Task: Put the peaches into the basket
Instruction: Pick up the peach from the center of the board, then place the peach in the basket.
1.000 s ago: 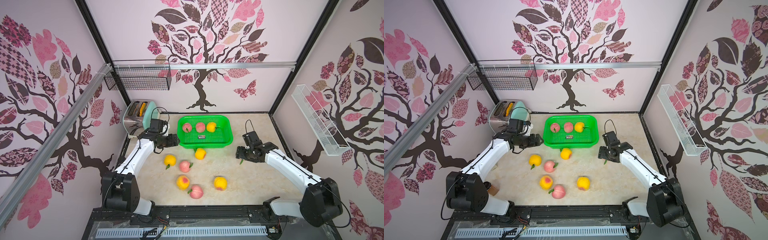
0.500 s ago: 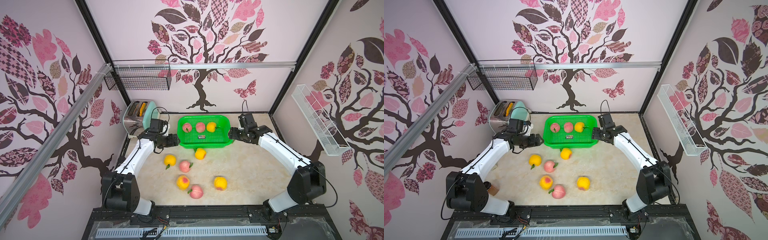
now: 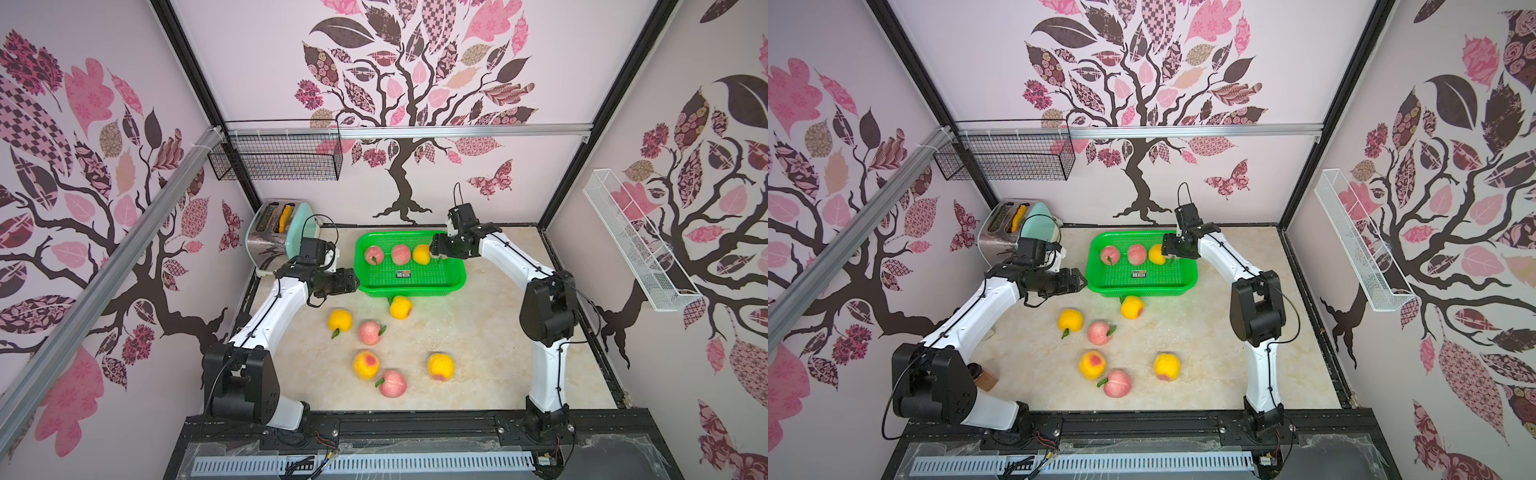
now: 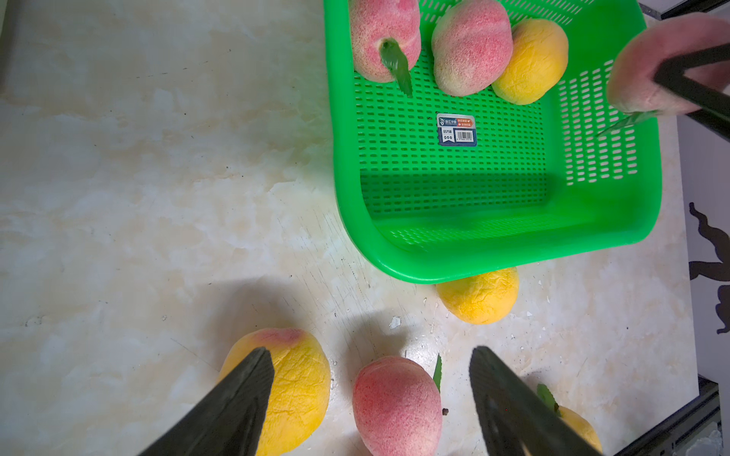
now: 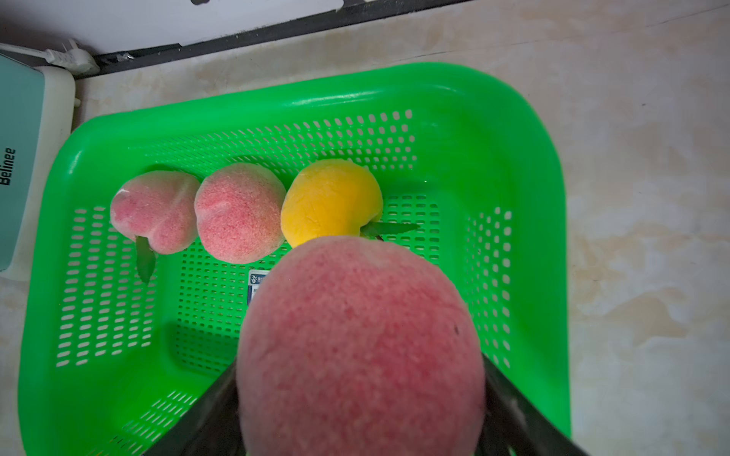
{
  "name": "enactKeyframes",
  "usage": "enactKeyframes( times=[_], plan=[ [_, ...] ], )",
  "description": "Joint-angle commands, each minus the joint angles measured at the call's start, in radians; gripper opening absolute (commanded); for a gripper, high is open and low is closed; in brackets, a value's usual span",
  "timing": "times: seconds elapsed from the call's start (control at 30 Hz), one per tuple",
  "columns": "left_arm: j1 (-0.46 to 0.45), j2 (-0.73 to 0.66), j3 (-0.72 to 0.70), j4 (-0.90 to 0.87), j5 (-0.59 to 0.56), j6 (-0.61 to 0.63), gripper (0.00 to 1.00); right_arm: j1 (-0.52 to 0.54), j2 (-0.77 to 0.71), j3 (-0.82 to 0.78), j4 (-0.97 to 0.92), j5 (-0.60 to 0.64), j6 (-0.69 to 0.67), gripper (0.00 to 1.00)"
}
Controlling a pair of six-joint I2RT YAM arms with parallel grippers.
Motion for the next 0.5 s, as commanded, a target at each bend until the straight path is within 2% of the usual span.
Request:
enactKeyframes(
  times=[0.0,0.47],
  plan=[
    [0.003,-0.02,0.003,-0.003,0.006,0.005,0.82,-0.005,0.044,0.068,-0.018,-0.023,-0.008,0.43],
    [0.003,-0.008,0.007,-0.005,0.032,0.007,0.82,-0.01,0.165,0.14,-0.005,0.046,-0.043,0.48]
  ],
)
